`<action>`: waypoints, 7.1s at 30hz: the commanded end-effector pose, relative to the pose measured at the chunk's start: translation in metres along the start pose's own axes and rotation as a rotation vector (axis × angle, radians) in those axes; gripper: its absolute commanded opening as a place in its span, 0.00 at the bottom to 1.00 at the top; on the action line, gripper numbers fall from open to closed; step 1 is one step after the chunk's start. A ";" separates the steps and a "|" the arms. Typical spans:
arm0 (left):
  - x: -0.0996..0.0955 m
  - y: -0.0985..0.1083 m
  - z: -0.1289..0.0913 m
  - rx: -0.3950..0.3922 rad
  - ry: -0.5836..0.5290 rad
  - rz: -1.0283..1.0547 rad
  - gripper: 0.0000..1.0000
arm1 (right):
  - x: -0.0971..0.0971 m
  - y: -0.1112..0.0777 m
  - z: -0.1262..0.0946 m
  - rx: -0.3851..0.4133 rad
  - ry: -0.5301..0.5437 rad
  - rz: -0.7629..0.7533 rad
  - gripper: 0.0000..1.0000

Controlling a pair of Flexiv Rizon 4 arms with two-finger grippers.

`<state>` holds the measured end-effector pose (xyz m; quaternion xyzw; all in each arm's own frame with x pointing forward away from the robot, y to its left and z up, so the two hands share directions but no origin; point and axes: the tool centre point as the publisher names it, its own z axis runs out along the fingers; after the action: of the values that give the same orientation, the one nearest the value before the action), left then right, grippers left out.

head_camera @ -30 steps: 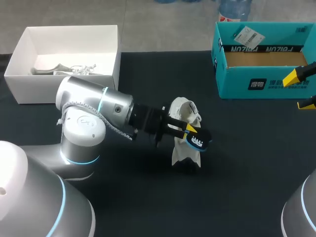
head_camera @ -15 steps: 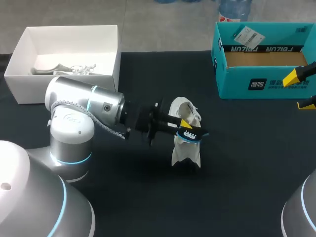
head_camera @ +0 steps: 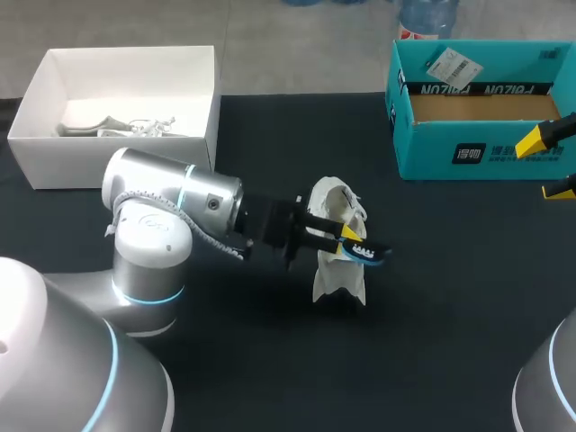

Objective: Take the shoe out of the shoebox, open the shoe tongue, remove and reinsert the insole, then place the shoe into the shoebox

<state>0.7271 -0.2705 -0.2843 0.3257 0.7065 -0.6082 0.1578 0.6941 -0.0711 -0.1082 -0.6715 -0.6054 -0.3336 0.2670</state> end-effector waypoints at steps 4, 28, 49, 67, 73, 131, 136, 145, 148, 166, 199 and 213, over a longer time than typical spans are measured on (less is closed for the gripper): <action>-0.005 -0.009 0.003 0.041 -0.009 0.020 0.00 | 0.000 0.000 0.001 -0.001 -0.001 0.001 1.00; 0.002 0.013 0.000 -0.031 0.010 -0.003 0.00 | 0.000 0.000 0.001 -0.001 -0.001 0.001 1.00; -0.001 -0.012 -0.032 0.046 -0.046 -0.107 0.00 | 0.000 0.000 0.001 -0.001 -0.001 0.001 1.00; 0.014 0.021 -0.024 0.016 -0.044 -0.142 0.00 | 0.000 0.000 0.001 -0.001 -0.001 0.001 1.00; 0.015 0.038 -0.024 -0.010 -0.052 -0.161 0.00 | 0.000 0.000 0.001 -0.001 -0.001 0.001 1.00; 0.007 0.042 -0.014 -0.072 -0.093 -0.134 0.00 | 0.000 0.000 0.001 -0.001 -0.001 0.001 1.00; 0.005 0.054 -0.009 -0.095 -0.105 -0.138 0.00 | 0.000 0.000 0.001 -0.001 -0.001 0.001 1.00; 0.001 0.064 -0.011 -0.127 -0.130 -0.151 0.00 | 0.000 0.000 0.001 -0.001 -0.001 0.001 1.00; 0.002 0.057 -0.017 -0.123 -0.135 -0.140 0.00 | 0.000 0.000 0.001 -0.001 -0.001 0.001 1.00; 0.014 0.021 -0.022 -0.049 -0.066 -0.093 0.00 | 0.000 0.000 0.001 -0.001 -0.001 0.001 1.00; 0.007 0.032 -0.032 -0.107 -0.123 -0.079 0.29 | 0.000 0.000 0.001 -0.001 -0.001 0.001 1.00; 0.015 0.042 -0.011 -0.124 -0.053 -0.074 0.00 | 0.000 0.000 0.001 -0.001 -0.001 0.001 1.00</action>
<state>0.7399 -0.2421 -0.3204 0.2715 0.7466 -0.5813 0.1758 0.6940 -0.0709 -0.1085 -0.6717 -0.6051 -0.3337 0.2670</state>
